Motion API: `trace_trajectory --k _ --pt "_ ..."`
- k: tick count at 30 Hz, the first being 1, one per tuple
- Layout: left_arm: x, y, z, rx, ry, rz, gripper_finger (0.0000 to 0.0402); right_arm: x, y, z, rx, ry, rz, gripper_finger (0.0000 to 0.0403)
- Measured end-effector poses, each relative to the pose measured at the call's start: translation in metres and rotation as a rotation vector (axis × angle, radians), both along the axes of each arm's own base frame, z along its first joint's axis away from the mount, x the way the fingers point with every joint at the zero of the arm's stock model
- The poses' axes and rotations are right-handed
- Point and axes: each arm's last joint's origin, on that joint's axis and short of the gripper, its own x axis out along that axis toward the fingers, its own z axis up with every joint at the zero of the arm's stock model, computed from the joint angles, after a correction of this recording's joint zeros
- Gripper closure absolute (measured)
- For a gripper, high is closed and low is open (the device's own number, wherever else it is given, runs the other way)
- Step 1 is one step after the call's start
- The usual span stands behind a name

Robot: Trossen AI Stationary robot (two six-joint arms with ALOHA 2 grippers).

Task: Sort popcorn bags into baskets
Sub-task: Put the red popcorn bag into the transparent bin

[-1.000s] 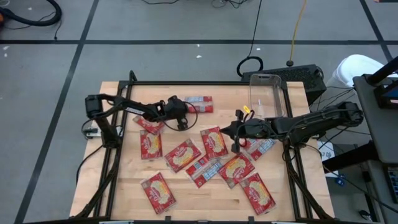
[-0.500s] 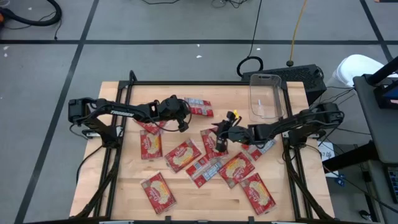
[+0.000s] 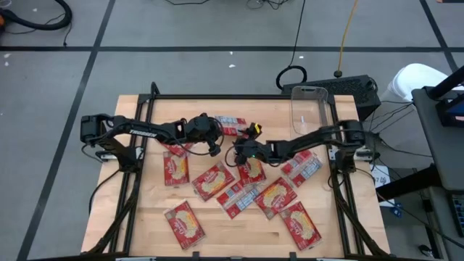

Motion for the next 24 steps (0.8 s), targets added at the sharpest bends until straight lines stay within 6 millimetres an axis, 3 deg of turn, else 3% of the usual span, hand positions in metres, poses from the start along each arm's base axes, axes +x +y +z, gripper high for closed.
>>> trace_trajectory --k 12,18,24 --pt "0.002 0.000 0.002 -0.018 -0.032 0.003 0.0399 0.005 -0.030 -0.028 -0.025 0.115 0.019 0.0166" --pt "-0.006 -0.002 -0.007 -0.050 0.088 0.006 0.0361 -0.004 -0.029 -0.016 0.056 0.131 0.011 0.0170" --pt "-0.012 -0.004 -0.018 -0.063 0.129 0.026 0.0295 -0.014 -0.026 -0.001 0.120 0.175 0.057 0.0170"
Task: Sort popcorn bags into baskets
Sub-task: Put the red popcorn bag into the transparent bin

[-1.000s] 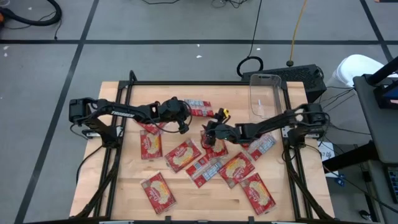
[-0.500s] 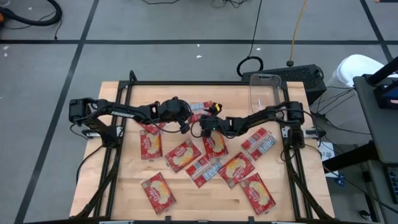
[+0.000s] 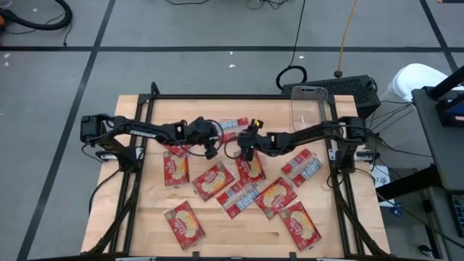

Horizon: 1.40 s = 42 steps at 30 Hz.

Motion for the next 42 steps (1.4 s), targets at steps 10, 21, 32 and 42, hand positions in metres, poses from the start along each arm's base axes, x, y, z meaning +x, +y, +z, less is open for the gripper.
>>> trace_trajectory --k 10,21,32,42 --pt "0.009 -0.002 -0.030 0.069 0.066 0.027 0.0204 -0.018 -0.003 -0.008 0.036 0.088 0.154 0.0170" --pt "0.011 0.015 -0.057 0.003 0.101 0.069 0.0256 -0.026 -0.012 -0.013 -0.072 0.253 0.225 0.0170" --pt "0.012 0.015 -0.061 -0.017 0.095 0.039 0.0320 -0.036 -0.054 -0.018 0.119 0.152 0.021 0.0170" --pt "0.014 0.014 -0.061 -0.014 0.081 0.027 0.0325 -0.036 -0.068 -0.032 0.326 0.064 -0.028 0.0240"
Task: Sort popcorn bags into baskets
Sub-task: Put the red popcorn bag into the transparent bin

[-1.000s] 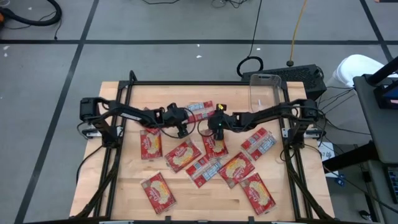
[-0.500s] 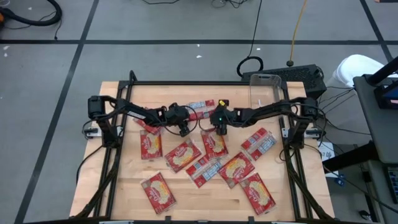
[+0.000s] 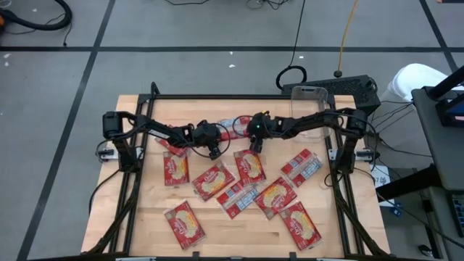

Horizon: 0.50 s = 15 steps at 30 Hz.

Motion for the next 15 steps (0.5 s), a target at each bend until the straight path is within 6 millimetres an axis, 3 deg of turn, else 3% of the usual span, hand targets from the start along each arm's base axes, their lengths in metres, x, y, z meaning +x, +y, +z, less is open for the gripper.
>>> trace_trajectory --k 7,15 --pt "-0.001 -0.001 0.008 0.008 -0.016 -0.013 0.0325 0.003 0.001 0.001 -0.001 -0.030 -0.012 0.0386" --pt "-0.016 -0.019 0.074 0.068 -0.141 -0.054 0.0325 0.001 0.006 0.020 0.100 -0.136 -0.153 0.0402"
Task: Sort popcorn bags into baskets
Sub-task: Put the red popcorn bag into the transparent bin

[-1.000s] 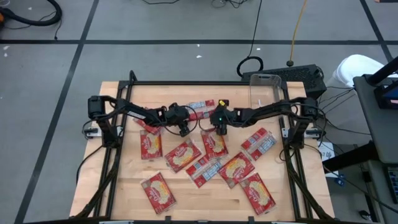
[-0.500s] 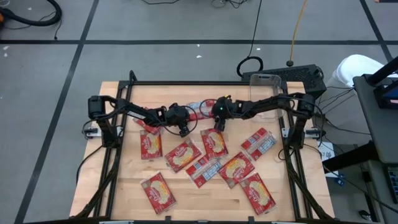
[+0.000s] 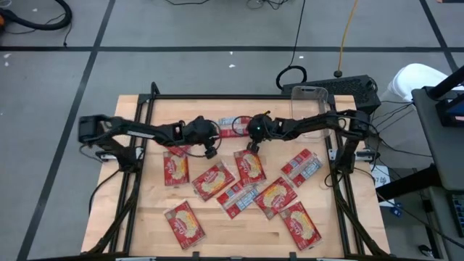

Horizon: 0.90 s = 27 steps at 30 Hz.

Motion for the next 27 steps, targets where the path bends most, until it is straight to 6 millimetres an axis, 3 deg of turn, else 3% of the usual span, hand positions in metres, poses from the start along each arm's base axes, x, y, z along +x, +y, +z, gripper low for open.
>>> trace_trajectory --k 3,6,10,16,21,27 --pt "-0.002 -0.011 0.018 0.073 -0.046 -0.076 0.0320 -0.001 0.001 0.015 0.057 -0.089 -0.053 0.0402" --pt "0.001 -0.019 0.020 0.141 -0.048 -0.134 0.0295 -0.002 0.002 0.028 0.090 -0.147 -0.061 0.0403" --pt "0.010 -0.026 0.009 0.219 -0.019 -0.137 0.0239 -0.005 0.005 0.042 0.105 -0.182 -0.017 0.0403" --pt "0.015 -0.024 -0.011 0.298 0.070 0.002 0.0179 -0.004 0.015 0.034 -0.016 -0.061 0.079 0.0387" --pt "0.015 -0.003 -0.023 0.291 0.104 0.076 0.0188 -0.007 0.024 0.026 -0.292 0.166 0.121 0.0330" --pt "0.011 0.035 -0.047 0.131 0.117 0.084 0.0253 -0.009 0.023 0.026 -0.446 0.283 0.251 0.0264"
